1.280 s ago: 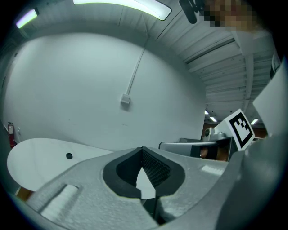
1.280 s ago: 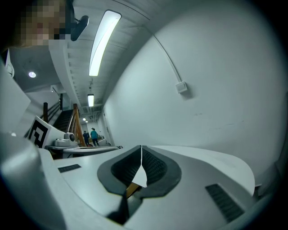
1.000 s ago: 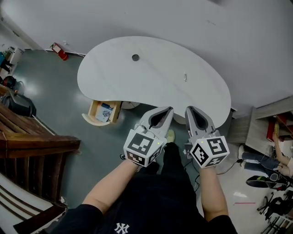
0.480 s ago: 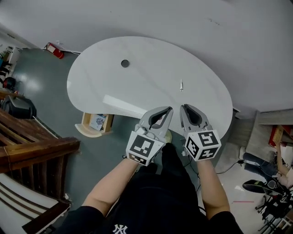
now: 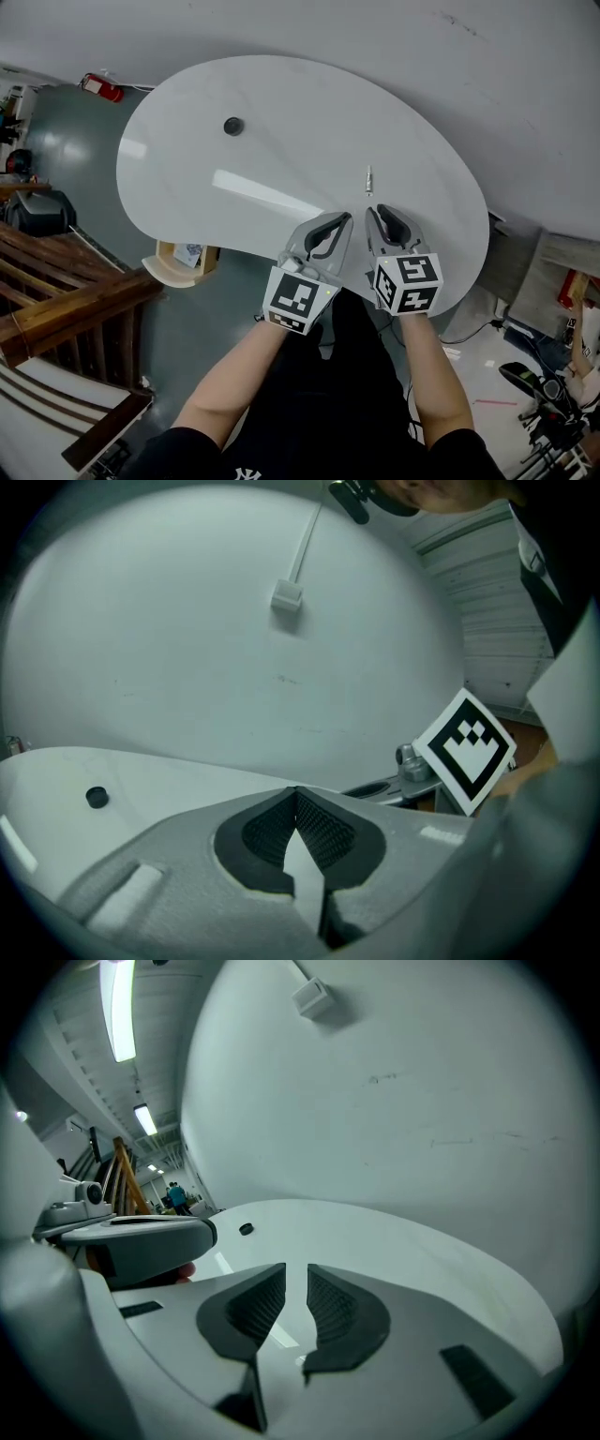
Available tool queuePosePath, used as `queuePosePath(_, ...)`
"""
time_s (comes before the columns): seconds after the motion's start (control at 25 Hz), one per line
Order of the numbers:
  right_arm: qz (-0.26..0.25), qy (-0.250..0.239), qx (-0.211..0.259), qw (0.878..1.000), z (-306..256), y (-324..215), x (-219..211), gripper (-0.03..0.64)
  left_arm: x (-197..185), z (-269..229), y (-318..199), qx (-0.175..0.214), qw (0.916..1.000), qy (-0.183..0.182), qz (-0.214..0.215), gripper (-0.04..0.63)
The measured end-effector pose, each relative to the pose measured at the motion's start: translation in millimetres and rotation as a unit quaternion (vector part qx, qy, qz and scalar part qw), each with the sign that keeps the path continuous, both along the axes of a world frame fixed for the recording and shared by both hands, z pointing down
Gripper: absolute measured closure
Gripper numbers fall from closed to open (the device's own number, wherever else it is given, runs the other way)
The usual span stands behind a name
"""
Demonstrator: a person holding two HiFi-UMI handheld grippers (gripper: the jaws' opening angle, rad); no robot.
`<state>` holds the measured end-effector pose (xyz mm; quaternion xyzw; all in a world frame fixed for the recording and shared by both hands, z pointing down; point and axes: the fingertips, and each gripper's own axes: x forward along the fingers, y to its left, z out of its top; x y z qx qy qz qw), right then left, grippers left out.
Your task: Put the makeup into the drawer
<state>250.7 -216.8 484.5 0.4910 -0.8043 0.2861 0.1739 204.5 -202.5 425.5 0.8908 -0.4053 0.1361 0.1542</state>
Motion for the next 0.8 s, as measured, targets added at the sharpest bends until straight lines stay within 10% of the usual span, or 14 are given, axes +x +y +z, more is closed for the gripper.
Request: queuePosePath(0.8,-0.015,0.085,-0.099,0.991,114.4,-60.6,3.2,0.499,-3.4,95.5,-49.3,-0.082,0.9959,-0.002,-0.038,0.588)
